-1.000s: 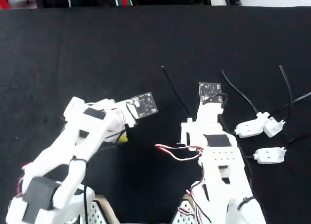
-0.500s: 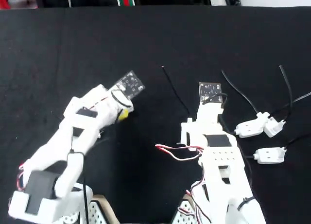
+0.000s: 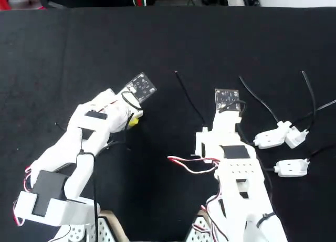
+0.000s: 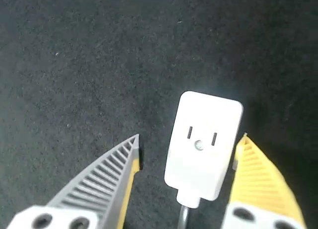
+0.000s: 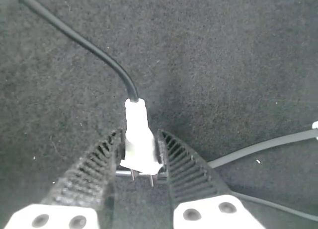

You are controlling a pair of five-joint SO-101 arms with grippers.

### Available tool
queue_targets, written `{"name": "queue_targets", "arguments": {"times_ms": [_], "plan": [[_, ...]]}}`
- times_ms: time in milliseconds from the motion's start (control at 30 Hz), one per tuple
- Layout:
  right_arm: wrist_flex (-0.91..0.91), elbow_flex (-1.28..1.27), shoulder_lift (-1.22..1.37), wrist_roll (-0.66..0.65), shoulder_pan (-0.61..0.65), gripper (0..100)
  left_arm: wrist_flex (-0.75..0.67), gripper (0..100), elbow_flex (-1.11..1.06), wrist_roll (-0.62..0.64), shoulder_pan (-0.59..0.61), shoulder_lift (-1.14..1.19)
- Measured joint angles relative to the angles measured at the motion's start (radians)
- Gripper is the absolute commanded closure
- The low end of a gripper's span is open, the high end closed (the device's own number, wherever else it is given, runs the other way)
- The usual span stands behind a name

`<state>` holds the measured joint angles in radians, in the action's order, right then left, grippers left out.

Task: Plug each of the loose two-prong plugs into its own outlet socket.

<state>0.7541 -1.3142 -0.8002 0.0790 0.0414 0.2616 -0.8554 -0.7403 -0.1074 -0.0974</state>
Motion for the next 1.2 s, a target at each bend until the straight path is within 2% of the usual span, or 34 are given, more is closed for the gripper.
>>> {"name": "queue_targets", "arguments": {"times_ms": [300, 533, 733, 900, 1033, 1200], "plan": [[0.000, 0.000, 0.000, 0.000, 0.000, 98.6, 0.178, 70, 0.034, -0.012, -0.046, -0.017], [0.000, 0.000, 0.000, 0.000, 0.000, 98.6, 0.183, 70, -0.006, -0.015, -0.071, -0.112], [0.000, 0.000, 0.000, 0.000, 0.000, 98.6, 0.204, 70, -0.003, -0.017, -0.081, -0.077], [0.000, 0.000, 0.000, 0.000, 0.000, 98.6, 0.336, 70, 0.115, -0.017, -0.081, -0.018], [0.000, 0.000, 0.000, 0.000, 0.000, 98.6, 0.370, 70, 0.233, -0.017, -0.074, 0.115], [0.000, 0.000, 0.000, 0.000, 0.000, 98.6, 0.519, 70, 0.422, -0.012, -0.068, 0.267]]}}
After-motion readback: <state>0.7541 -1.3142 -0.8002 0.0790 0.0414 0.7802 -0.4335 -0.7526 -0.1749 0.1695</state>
